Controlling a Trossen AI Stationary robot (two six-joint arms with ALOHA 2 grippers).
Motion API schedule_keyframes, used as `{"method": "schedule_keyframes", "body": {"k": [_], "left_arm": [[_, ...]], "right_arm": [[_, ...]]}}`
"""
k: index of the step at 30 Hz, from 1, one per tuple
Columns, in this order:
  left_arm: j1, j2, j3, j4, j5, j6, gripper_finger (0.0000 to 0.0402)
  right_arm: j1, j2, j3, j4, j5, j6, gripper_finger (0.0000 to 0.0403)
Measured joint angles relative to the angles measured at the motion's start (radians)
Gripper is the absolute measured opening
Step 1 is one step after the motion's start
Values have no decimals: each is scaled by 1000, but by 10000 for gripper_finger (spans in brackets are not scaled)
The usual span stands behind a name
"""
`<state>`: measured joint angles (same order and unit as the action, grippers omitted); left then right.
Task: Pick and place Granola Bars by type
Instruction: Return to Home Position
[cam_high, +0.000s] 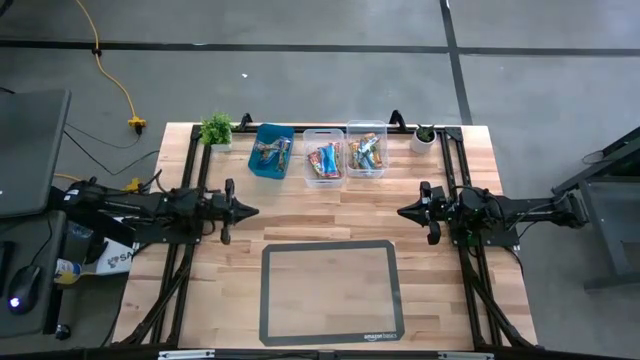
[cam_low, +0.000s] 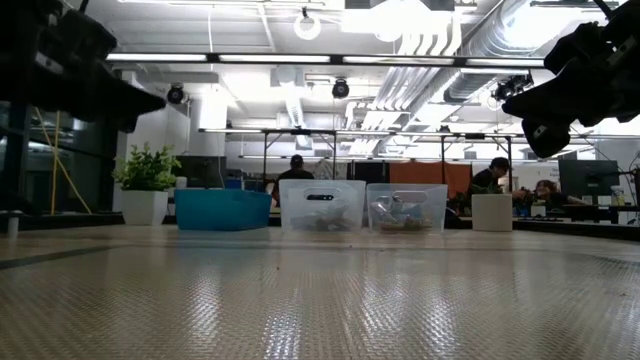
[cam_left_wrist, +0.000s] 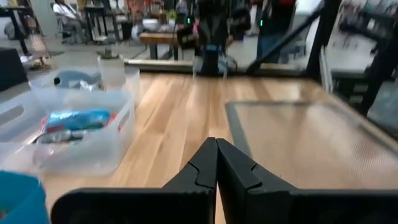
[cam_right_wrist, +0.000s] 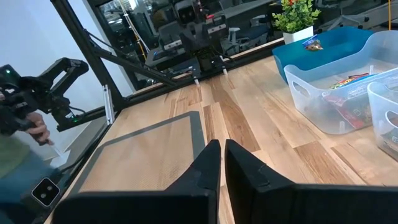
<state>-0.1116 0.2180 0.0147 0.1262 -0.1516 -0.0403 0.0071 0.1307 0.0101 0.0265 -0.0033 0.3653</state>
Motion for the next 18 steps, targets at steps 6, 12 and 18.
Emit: {"method": "schedule_keyframes", "body": {"k": [6,12,18], "left_arm": [[0,11,2,-94,-42,12,1],[0,29,4,-100,-36,10,1],[0,28,5,-100,-34,9,1]], "right_arm": [[0,0,0,0,0,0,6],[0,0,0,0,0,0,7],[0,0,0,0,0,0,7]]}}
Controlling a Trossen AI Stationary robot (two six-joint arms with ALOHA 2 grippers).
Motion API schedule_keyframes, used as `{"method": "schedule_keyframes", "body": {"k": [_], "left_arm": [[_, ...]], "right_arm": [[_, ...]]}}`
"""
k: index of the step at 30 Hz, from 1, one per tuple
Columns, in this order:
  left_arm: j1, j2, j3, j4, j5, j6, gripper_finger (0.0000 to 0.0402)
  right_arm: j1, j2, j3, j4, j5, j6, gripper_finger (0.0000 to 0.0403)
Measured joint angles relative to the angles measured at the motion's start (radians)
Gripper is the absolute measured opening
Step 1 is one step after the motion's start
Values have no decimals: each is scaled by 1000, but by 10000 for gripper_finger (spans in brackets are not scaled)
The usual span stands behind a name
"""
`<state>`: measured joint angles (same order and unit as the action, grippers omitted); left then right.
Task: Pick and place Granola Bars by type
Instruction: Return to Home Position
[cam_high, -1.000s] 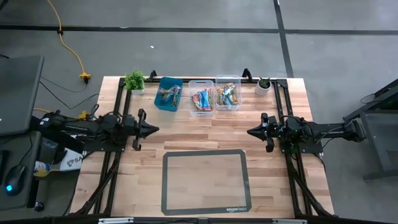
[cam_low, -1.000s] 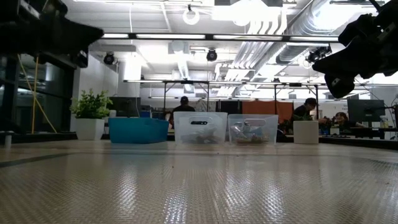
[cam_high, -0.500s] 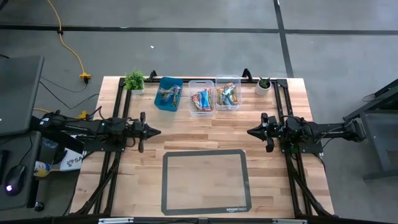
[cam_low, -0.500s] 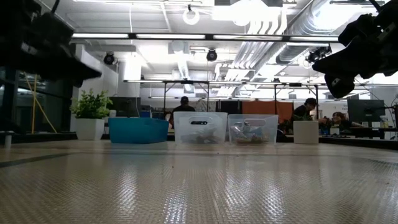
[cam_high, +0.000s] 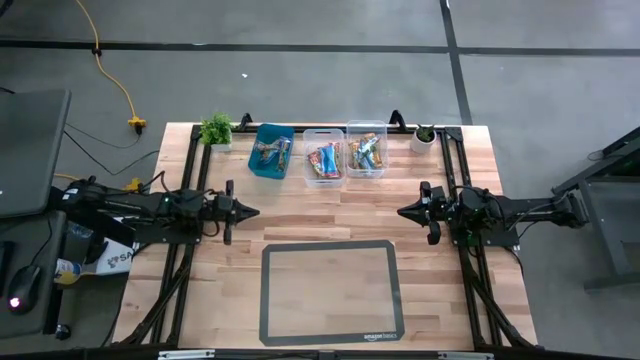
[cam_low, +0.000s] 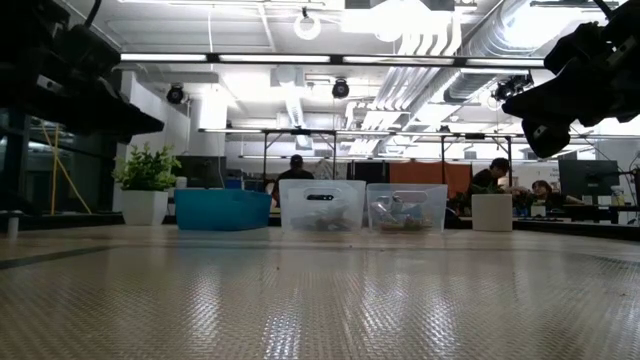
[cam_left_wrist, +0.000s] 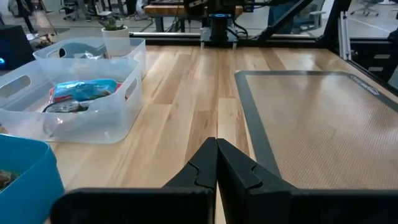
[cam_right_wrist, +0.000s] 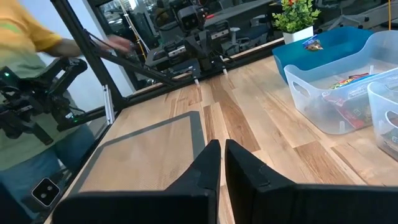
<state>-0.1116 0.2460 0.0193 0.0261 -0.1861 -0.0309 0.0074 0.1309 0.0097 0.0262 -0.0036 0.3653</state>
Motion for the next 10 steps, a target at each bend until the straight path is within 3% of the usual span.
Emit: {"method": "schedule_keyframes", "body": {"k": [10], "left_arm": [[0,0,0,0,1,-1,1]], "right_arm": [[0,0,0,0,0,0,9]]}}
